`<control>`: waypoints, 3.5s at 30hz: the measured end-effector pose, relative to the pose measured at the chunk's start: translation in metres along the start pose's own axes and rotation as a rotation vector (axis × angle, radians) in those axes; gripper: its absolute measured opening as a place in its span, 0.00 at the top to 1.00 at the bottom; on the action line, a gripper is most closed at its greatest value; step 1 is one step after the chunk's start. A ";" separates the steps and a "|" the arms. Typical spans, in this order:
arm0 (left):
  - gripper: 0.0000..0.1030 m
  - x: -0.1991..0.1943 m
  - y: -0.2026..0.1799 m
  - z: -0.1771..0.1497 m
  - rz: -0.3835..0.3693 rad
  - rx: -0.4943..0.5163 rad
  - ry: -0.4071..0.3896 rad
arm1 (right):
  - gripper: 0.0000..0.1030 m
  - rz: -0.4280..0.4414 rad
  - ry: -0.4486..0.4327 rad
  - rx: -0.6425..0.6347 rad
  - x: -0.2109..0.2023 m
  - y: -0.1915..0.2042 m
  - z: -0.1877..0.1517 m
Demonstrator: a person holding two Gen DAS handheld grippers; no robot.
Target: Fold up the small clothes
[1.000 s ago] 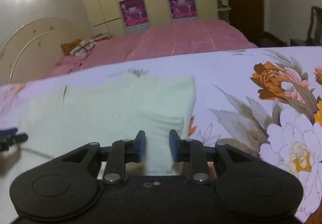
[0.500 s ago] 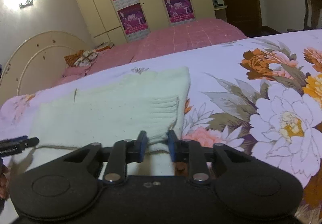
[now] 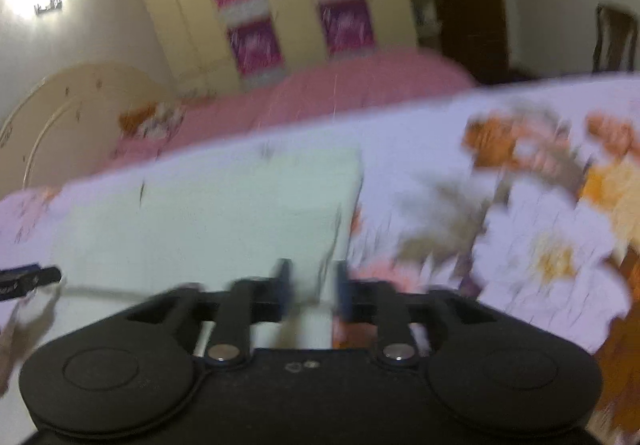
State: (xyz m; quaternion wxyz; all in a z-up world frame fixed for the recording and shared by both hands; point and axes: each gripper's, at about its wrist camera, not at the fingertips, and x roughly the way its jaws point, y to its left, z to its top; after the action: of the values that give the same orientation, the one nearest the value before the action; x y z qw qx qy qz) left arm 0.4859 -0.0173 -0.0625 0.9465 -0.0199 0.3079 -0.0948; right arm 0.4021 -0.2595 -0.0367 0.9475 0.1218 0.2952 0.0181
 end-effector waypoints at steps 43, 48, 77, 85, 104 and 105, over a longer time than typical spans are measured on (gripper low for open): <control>0.18 0.043 0.032 0.022 0.216 -0.033 0.002 | 0.67 -0.052 0.031 -0.189 0.096 0.069 0.017; 0.18 0.012 -0.019 0.006 0.080 0.047 -0.060 | 0.65 -0.010 -0.027 -0.077 0.061 0.048 0.017; 0.18 -0.079 -0.040 -0.040 0.100 0.128 0.073 | 0.58 -0.035 0.014 -0.098 -0.037 0.041 -0.019; 0.19 -0.176 0.007 -0.099 -0.044 0.031 0.150 | 0.54 0.061 0.070 0.045 -0.116 0.002 -0.052; 0.48 -0.243 0.103 -0.219 -0.497 -0.583 0.332 | 0.58 0.341 0.302 0.545 -0.209 -0.053 -0.196; 0.54 -0.243 0.103 -0.220 -0.497 -0.589 0.330 | 0.59 0.346 0.299 0.548 -0.207 -0.053 -0.198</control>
State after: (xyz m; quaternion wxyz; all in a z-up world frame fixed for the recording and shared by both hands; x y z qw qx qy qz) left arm 0.1815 0.1348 -0.1104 0.7866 -0.3482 0.4550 -0.2303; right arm 0.1179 -0.2891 -0.0923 0.8089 0.4156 0.3994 0.1161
